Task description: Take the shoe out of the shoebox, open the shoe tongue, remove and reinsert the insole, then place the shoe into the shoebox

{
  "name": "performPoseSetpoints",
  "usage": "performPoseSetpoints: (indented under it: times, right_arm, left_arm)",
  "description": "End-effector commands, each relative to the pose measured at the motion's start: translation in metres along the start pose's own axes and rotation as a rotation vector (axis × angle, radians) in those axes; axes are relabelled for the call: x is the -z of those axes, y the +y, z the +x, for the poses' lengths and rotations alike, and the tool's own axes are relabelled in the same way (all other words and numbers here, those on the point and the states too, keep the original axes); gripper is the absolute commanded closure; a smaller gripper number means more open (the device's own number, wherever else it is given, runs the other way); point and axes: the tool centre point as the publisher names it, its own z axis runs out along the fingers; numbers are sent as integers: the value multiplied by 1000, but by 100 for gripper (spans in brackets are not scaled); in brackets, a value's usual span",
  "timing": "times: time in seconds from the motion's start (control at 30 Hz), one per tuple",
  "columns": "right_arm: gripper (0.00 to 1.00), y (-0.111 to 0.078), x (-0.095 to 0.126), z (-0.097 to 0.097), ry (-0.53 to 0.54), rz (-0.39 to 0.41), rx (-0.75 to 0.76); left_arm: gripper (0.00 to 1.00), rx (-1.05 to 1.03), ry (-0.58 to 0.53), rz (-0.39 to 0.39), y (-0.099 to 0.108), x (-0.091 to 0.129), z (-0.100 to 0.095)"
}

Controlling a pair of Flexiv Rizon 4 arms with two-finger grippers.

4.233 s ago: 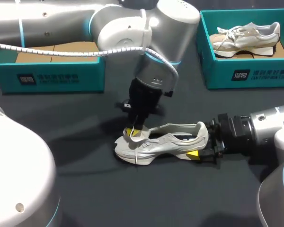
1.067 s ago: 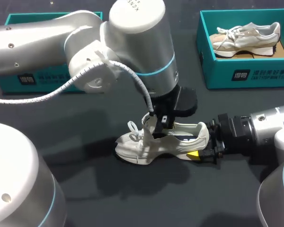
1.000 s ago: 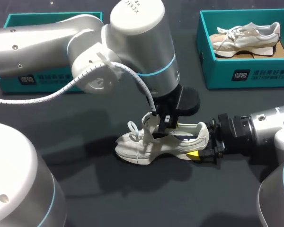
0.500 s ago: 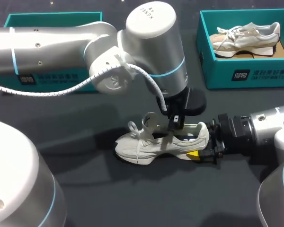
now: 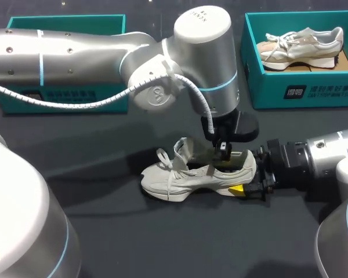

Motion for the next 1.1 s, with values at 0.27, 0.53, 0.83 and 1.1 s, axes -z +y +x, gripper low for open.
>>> performPoseSetpoints:
  times: [0.27,0.53,0.83,1.1]
  right_arm:
    - [100,0,0,1,-1,3,0]
    - [100,0,0,1,-1,3,0]
    - [100,0,0,1,-1,3,0]
    - [100,0,0,1,-1,3,0]
  left_arm:
    - [100,34,43,-41,16,-17,9]
    - [100,26,74,-63,34,-26,20]
    - [72,33,82,-67,43,-36,23]
    - [63,16,-9,-113,41,-52,29]
